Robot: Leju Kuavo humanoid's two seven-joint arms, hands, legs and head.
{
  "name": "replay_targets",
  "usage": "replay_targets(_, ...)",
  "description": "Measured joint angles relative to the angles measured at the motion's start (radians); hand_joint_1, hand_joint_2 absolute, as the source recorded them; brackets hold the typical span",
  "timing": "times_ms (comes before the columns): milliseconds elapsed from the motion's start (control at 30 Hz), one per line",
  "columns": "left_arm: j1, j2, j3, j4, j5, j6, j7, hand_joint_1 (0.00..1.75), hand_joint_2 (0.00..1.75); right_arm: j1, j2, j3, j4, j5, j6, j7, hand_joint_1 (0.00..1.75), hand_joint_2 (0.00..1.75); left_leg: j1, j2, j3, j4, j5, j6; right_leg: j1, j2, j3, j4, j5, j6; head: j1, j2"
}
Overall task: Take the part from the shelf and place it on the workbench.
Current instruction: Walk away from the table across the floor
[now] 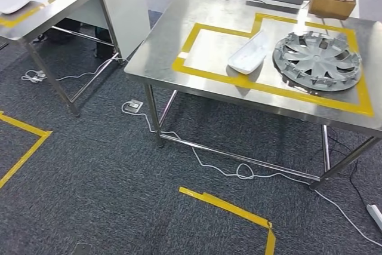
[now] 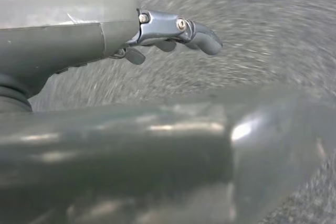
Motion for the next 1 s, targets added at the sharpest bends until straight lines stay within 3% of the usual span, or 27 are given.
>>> replay_targets(33, -0.002, 0.0, 0.0, 0.0, 0.0, 0.0, 0.0, 0.0, 0.0, 0.002, 0.0, 0.0, 0.0, 0.0, 0.0, 0.0, 0.0, 0.0, -0.003, -0.011, -0.018, 0.0, 0.013, 0.005, 0.0, 0.026, -0.018, 0.059, -0.051, 0.001, 0.001, 0.0)
replay_targets(67, -0.003, 0.0, 0.0, 0.001, 0.0, 0.0, 0.0, 0.0, 0.0, 0.004, 0.0, 0.0, 0.0, 0.0, 0.0, 0.0, 0.0, 0.0, -0.006, -0.023, -0.036, 0.001, 0.027, 0.007, 0.002, 0.037, -0.033, 0.121, -0.089, 0.0, 0.001, 0.0)
replay_targets(100, -0.003, 0.0, 0.0, 0.001, -0.001, 0.0, 0.0, 0.0, 0.0, 0.005, 0.0, 0.0, 0.0, 0.0, 0.001, 0.0, 0.0, 0.0, -0.01, -0.035, -0.055, 0.002, 0.042, 0.009, 0.004, 0.042, -0.038, 0.167, -0.104, -0.004, 0.001, 0.0)
replay_targets(133, -0.002, -0.001, 0.001, 0.002, -0.001, 0.0, -0.001, 0.0, 0.0, 0.005, 0.0, 0.0, 0.0, 0.0, 0.001, 0.0, 0.0, 0.0, -0.013, -0.046, -0.074, 0.003, 0.056, 0.009, 0.007, 0.044, -0.031, 0.187, -0.095, -0.009, 0.001, 0.0)
replay_targets(167, -0.001, -0.001, 0.001, 0.002, -0.002, 0.0, -0.001, 0.0, 0.0, 0.005, 0.0, 0.0, 0.0, 0.0, 0.001, 0.0, 0.0, 0.0, -0.016, -0.057, -0.091, 0.004, 0.07, 0.009, 0.01, 0.046, -0.006, 0.171, -0.066, -0.016, 0.001, 0.0)
replay_targets(233, -0.003, -0.002, 0.002, 0.003, -0.002, 0.0, -0.001, 0.0, 0.0, 0.004, 0.0, 0.0, -0.001, 0.0, 0.002, 0.001, 0.0, 0.0, -0.02, -0.08, -0.118, 0.005, 0.096, 0.007, 0.019, 0.072, 0.087, 0.052, -0.009, -0.035, 0.001, 0.0)
replay_targets(300, -0.007, -0.005, 0.003, 0.004, -0.003, 0.0, -0.001, 0.0, 0.0, 0.003, 0.0, 0.0, -0.004, 0.0, 0.003, 0.0, 0.0, 0.0, -0.025, -0.102, -0.137, 0.007, 0.121, 0.002, 0.025, 0.106, 0.181, -0.096, -0.004, -0.05, 0.0, 0.0)
replay_targets(367, -0.007, -0.007, 0.004, 0.004, -0.006, 0.001, -0.004, 0.0, 0.0, 0.003, 0.0, 0.0, -0.007, 0.0, 0.008, -0.003, 0.0, 0.0, -0.026, -0.123, -0.15, 0.005, 0.148, -0.008, 0.028, 0.108, 0.21, -0.16, -0.015, -0.056, 0.0, 0.0)
replay_targets(433, -0.001, -0.005, 0.007, 0.005, -0.009, 0.003, -0.006, 0.0, 0.0, 0.003, 0.006, 0.0, -0.015, 0.0, 0.018, -0.004, 0.0, 0.0, -0.025, -0.124, -0.161, 0.008, 0.152, -0.019, 0.024, 0.086, 0.194, -0.162, 0.0, -0.063, 0.001, 0.0)
replay_targets(467, 0.002, -0.004, 0.01, 0.005, -0.009, 0.004, -0.007, 0.0, 0.0, 0.005, 0.01, 0.0, -0.022, 0.0, 0.023, -0.003, 0.0, 0.0, -0.025, -0.108, -0.168, 0.028, 0.122, -0.024, 0.022, 0.072, 0.185, -0.163, 0.011, -0.07, -0.001, 0.0)
replay_targets(567, 0.002, -0.004, 0.017, 0.007, -0.01, 0.006, -0.006, 0.0, 0.0, 0.014, 0.017, 0.0, -0.039, 0.0, 0.036, -0.002, 0.0, 0.0, -0.014, -0.05, -0.192, 0.185, -0.044, -0.043, 0.022, 0.022, 0.149, -0.158, 0.04, -0.08, -0.008, 0.0)
replay_targets(600, 0.0, -0.004, 0.018, 0.007, -0.01, 0.006, -0.006, 0.0, 0.0, 0.016, 0.018, 0.0, -0.041, 0.0, 0.038, -0.002, 0.0, 0.0, -0.007, -0.044, -0.194, 0.244, -0.072, -0.051, 0.022, 0.004, 0.133, -0.153, 0.047, -0.078, -0.009, 0.0)
replay_targets(633, -0.002, -0.004, 0.019, 0.007, -0.01, 0.006, -0.006, 0.0, 0.0, 0.017, 0.018, 0.0, -0.044, 0.0, 0.04, -0.002, 0.0, 0.0, 0.0, -0.041, -0.188, 0.284, -0.075, -0.058, 0.021, -0.013, 0.116, -0.145, 0.054, -0.075, -0.008, 0.0)
replay_targets(667, -0.003, -0.004, 0.02, 0.007, -0.01, 0.006, -0.006, 0.0, 0.0, 0.016, 0.018, 0.0, -0.047, 0.0, 0.041, -0.002, 0.0, 0.0, 0.007, -0.038, -0.171, 0.295, -0.055, -0.065, 0.021, -0.029, 0.099, -0.135, 0.059, -0.072, -0.008, 0.0)
replay_targets(733, -0.003, -0.005, 0.023, 0.008, -0.011, 0.006, -0.006, 0.0, 0.0, 0.013, 0.019, 0.0, -0.053, 0.0, 0.042, -0.002, 0.0, 0.0, 0.019, -0.015, -0.092, 0.217, -0.005, -0.075, 0.018, -0.055, 0.066, -0.109, 0.067, -0.064, -0.008, 0.0)
replay_targets(767, -0.004, -0.006, 0.024, 0.008, -0.012, 0.006, -0.006, 0.0, 0.0, 0.011, 0.02, 0.0, -0.056, 0.0, 0.042, -0.002, 0.0, 0.0, 0.018, 0.003, -0.043, 0.148, -0.003, -0.077, 0.017, -0.065, 0.051, -0.095, 0.069, -0.06, -0.009, 0.0)
replay_targets(833, -0.007, -0.008, 0.028, 0.009, -0.014, 0.006, -0.007, 0.0, 0.0, 0.008, 0.023, 0.0, -0.065, 0.0, 0.046, -0.002, 0.0, 0.0, 0.009, 0.03, 0.018, 0.043, -0.023, -0.065, 0.016, -0.082, 0.032, -0.078, 0.078, -0.047, -0.01, 0.0)
replay_targets(900, -0.006, -0.008, 0.034, 0.01, -0.014, 0.006, -0.009, 0.0, 0.0, 0.005, 0.028, 0.001, -0.074, 0.0, 0.051, -0.003, 0.0, 0.0, 0.0, 0.024, 0.015, 0.018, -0.024, -0.041, 0.013, -0.095, 0.023, -0.075, 0.089, -0.033, -0.011, 0.0)
replay_targets(967, -0.003, -0.008, 0.042, 0.01, -0.014, 0.008, -0.01, 0.0, 0.0, 0.004, 0.032, 0.001, -0.08, 0.0, 0.055, -0.003, 0.0, 0.0, 0.001, 0.011, -0.003, 0.011, -0.004, -0.019, 0.008, -0.053, 0.011, -0.057, 0.064, -0.019, -0.011, 0.0)
replay_targets(1000, -0.003, -0.008, 0.046, 0.01, -0.013, 0.008, -0.01, 0.0, 0.0, 0.006, 0.033, 0.001, -0.082, 0.0, 0.056, -0.003, 0.0, 0.0, 0.002, 0.004, -0.015, 0.008, 0.007, -0.01, 0.007, -0.019, -0.001, -0.024, 0.027, -0.014, -0.011, 0.0)
